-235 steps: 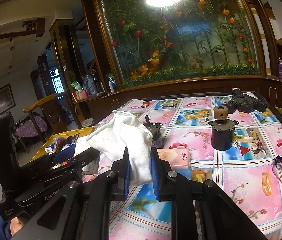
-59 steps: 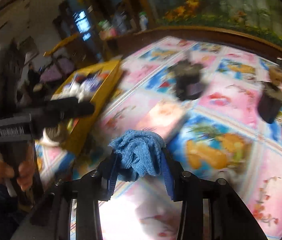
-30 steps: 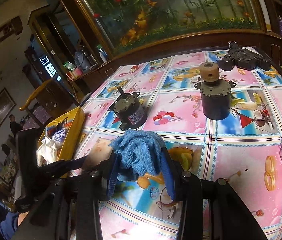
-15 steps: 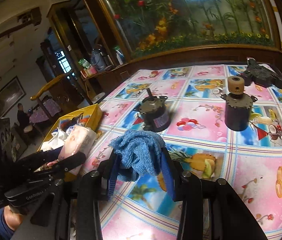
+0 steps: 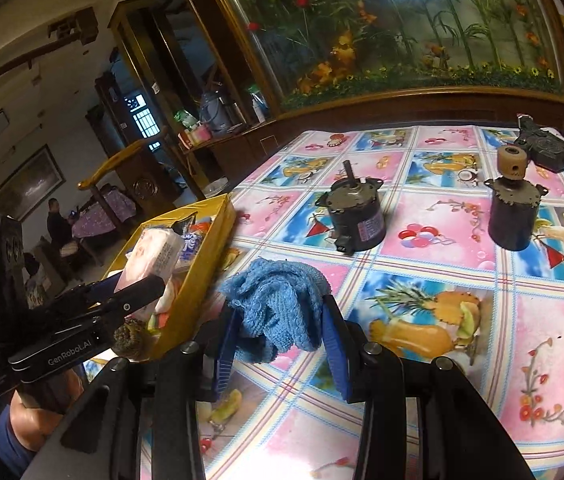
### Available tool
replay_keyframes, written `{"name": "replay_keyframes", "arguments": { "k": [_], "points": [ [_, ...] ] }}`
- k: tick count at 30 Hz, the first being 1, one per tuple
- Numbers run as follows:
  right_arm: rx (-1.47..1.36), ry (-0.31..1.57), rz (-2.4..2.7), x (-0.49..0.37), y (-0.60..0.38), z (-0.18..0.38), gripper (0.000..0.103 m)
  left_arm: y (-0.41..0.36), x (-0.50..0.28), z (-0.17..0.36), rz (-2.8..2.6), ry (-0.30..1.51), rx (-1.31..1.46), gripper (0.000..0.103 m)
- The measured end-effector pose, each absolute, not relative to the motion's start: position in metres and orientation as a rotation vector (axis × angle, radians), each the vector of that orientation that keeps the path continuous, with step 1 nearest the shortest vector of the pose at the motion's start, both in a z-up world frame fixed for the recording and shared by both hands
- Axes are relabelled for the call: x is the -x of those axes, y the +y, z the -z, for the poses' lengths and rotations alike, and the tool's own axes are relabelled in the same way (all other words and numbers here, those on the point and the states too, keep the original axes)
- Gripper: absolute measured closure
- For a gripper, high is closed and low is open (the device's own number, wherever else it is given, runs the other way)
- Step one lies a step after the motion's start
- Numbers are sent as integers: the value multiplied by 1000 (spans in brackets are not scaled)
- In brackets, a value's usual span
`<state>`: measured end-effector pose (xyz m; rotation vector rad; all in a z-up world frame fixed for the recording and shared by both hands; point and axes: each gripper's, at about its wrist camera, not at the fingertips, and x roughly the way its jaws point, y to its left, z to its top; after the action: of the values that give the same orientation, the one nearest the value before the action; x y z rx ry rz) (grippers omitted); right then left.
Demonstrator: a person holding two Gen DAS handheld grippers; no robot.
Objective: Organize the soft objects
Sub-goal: 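Carry the pink tissue pack and blue towel over the box with both tools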
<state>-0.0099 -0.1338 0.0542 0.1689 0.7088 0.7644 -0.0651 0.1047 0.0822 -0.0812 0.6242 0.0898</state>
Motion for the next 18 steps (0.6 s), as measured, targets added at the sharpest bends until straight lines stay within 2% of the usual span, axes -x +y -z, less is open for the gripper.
{"name": "replay_keyframes", "arguments": {
  "k": [18],
  "points": [
    [-85,718,-857,24,-55,-69,60,150,84,-86,-145,595,148,50]
  ]
}}
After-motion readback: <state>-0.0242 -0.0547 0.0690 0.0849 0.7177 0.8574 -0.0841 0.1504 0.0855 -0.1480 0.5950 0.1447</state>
